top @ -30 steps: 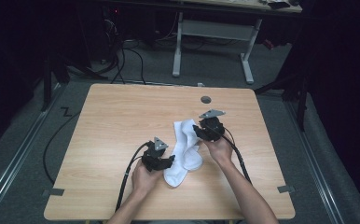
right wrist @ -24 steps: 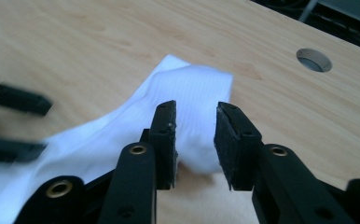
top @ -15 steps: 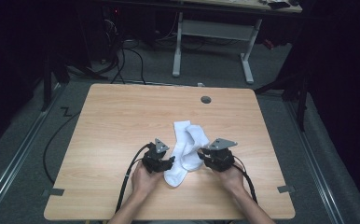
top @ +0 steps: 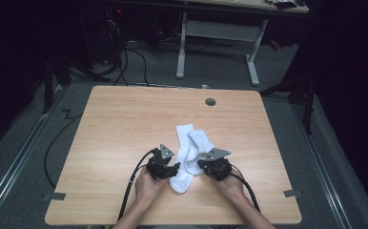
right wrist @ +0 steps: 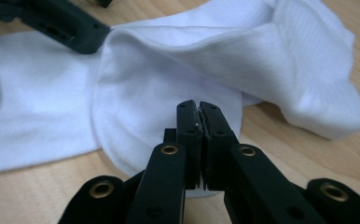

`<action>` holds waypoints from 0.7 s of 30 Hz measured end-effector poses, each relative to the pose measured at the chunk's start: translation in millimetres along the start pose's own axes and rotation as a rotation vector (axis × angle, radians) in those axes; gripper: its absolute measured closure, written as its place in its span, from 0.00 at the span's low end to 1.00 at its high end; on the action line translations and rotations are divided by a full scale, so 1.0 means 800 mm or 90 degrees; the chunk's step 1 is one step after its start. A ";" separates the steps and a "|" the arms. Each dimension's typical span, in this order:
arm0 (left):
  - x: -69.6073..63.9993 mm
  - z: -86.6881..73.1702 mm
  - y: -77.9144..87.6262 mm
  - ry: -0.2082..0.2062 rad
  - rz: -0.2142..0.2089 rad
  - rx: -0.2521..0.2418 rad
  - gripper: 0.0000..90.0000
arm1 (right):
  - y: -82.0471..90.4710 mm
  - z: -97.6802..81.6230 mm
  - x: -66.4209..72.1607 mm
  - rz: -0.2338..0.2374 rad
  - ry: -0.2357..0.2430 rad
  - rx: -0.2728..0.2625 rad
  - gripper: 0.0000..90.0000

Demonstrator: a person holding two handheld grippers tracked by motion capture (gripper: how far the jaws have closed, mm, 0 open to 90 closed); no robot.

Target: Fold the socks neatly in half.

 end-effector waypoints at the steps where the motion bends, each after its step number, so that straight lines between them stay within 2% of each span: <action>1: -0.001 0.002 -0.002 0.000 -0.003 -0.002 0.52 | -0.001 0.000 -0.003 0.000 -0.006 -0.003 0.98; 3: -0.002 0.008 -0.007 -0.002 -0.006 0.011 0.50 | -0.004 0.000 -0.018 -0.009 -0.028 0.000 0.99; 6: -0.006 0.011 -0.009 0.008 -0.015 0.018 0.48 | -0.004 0.001 -0.027 -0.016 -0.036 0.016 0.99; 8: -0.006 0.013 -0.006 0.006 -0.014 0.005 0.48 | 0.001 0.002 -0.026 -0.009 -0.047 0.008 0.99; 9: -0.007 0.014 0.005 -0.003 -0.008 -0.029 0.49 | 0.005 0.003 -0.026 -0.008 -0.049 0.002 0.99; 11: -0.005 0.014 0.010 -0.003 -0.004 -0.035 0.50 | 0.009 0.004 -0.025 -0.004 -0.053 -0.004 0.99; 13: 0.004 0.009 0.013 0.008 0.001 -0.016 0.48 | 0.023 0.010 -0.022 0.005 -0.057 -0.017 0.99; 15: 0.008 0.007 0.012 0.013 0.003 -0.011 0.47 | 0.026 0.012 -0.022 0.006 -0.055 -0.020 0.99; 17: 0.015 0.000 0.013 0.022 0.007 0.000 0.47 | 0.037 0.020 -0.017 0.012 -0.057 -0.032 0.99; 20: 0.014 -0.005 0.014 0.022 0.006 0.002 0.47 | 0.043 0.025 -0.012 0.019 -0.057 -0.038 0.99; 21: 0.012 -0.009 0.016 0.024 -0.001 0.002 0.47 | 0.047 0.028 -0.005 0.033 -0.054 -0.034 0.99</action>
Point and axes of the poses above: each handheld gripper's, and its own axes: y roughly backward along the jaws, z roughly out of its top, x roughly to its left, the point moved 9 cm from there along -y, roughly forward along the jaws, and after that the axes turned 6 degrees about y, right-handed, at the moved point
